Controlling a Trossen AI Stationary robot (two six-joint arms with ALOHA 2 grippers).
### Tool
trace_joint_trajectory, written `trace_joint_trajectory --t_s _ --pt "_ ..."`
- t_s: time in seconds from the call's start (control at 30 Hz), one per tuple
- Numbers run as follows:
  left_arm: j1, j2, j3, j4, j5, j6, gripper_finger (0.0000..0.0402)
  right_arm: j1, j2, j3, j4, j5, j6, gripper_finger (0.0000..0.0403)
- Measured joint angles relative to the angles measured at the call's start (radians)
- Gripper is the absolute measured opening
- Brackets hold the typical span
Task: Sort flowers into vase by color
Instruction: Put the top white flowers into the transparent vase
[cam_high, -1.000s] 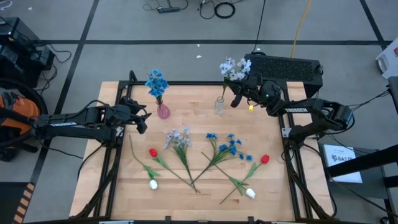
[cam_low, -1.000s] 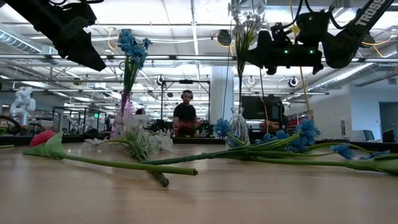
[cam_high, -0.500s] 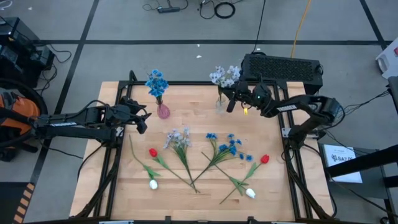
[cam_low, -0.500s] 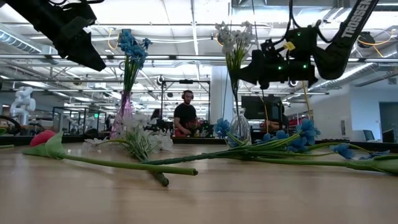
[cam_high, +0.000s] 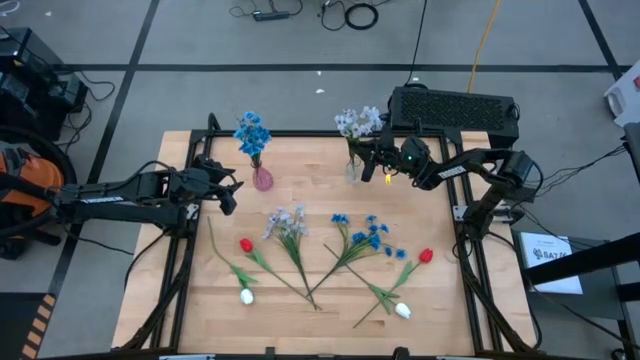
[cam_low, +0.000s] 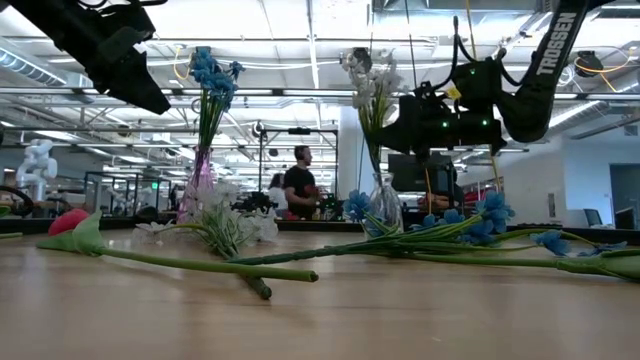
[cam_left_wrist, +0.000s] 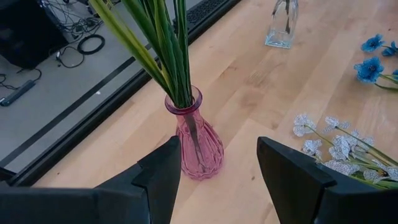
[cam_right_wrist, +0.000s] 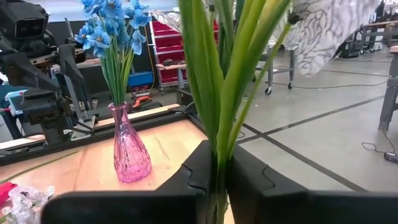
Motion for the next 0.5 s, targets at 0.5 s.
trace_joint_trajectory --t_s 0.5 --pt "0.0 0.0 0.0 0.0 0.0 0.006 0.0217 -0.003 -0.276 0.0 -0.469 0.053 -0.064 0.0111"
